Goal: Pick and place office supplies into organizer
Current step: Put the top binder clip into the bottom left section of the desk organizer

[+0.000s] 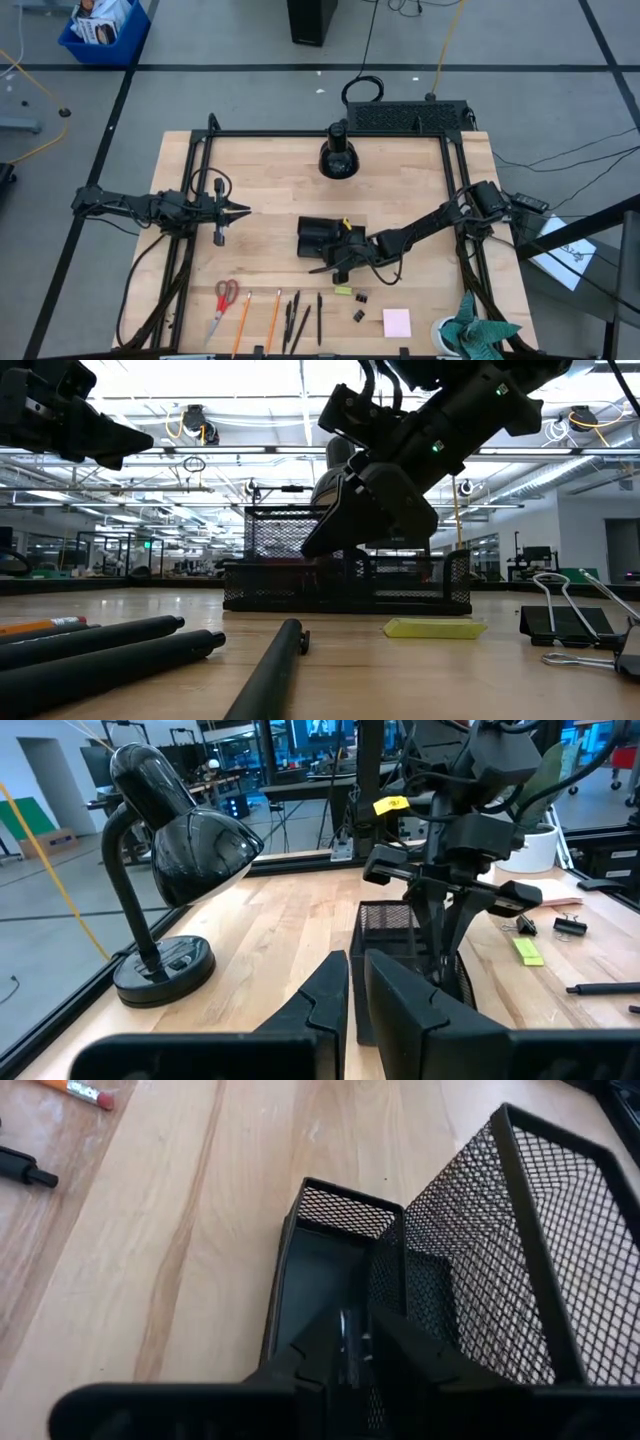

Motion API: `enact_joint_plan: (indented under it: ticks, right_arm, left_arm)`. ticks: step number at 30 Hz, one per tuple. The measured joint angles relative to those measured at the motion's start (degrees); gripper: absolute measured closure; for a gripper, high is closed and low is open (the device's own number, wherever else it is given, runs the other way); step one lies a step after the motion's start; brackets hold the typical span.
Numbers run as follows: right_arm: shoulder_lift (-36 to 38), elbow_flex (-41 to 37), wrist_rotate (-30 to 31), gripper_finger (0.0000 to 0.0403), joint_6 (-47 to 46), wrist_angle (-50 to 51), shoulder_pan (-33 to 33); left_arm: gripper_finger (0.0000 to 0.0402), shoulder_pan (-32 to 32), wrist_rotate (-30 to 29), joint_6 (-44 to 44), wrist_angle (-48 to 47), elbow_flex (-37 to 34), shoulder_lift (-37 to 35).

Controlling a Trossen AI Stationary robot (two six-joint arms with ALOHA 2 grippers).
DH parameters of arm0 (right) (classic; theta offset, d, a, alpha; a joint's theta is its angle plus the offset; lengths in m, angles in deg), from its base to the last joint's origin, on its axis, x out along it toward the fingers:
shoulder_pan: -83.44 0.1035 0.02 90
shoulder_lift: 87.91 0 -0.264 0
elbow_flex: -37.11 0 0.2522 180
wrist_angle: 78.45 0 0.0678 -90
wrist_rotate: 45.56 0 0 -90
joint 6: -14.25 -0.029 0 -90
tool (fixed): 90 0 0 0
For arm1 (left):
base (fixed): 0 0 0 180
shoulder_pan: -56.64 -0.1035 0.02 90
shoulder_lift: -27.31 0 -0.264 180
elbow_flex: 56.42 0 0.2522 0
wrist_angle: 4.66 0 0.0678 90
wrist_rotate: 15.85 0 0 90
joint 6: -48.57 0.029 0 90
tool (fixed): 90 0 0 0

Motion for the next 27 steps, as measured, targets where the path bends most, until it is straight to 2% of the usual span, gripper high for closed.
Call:
enact_joint_plan:
  ticks: [15,19,27]
  right_arm:
    - [6.00,-0.09,-0.79,0.0300,1.04,0.06,1.44]
    - [9.50,-0.07,-6.84,0.0296,1.46,1.10,4.32]
    - [15.58,-0.02,-20.28,0.0287,-12.89,18.07,9.18]
  left_arm:
    - [0.0355,0.00,0.00,0.00,0.00,0.00,0.01]
    - [0.0355,0.00,0.00,0.00,0.00,0.00,0.00]
    - [0.0355,0.00,0.01,0.00,0.00,0.00,-0.01]
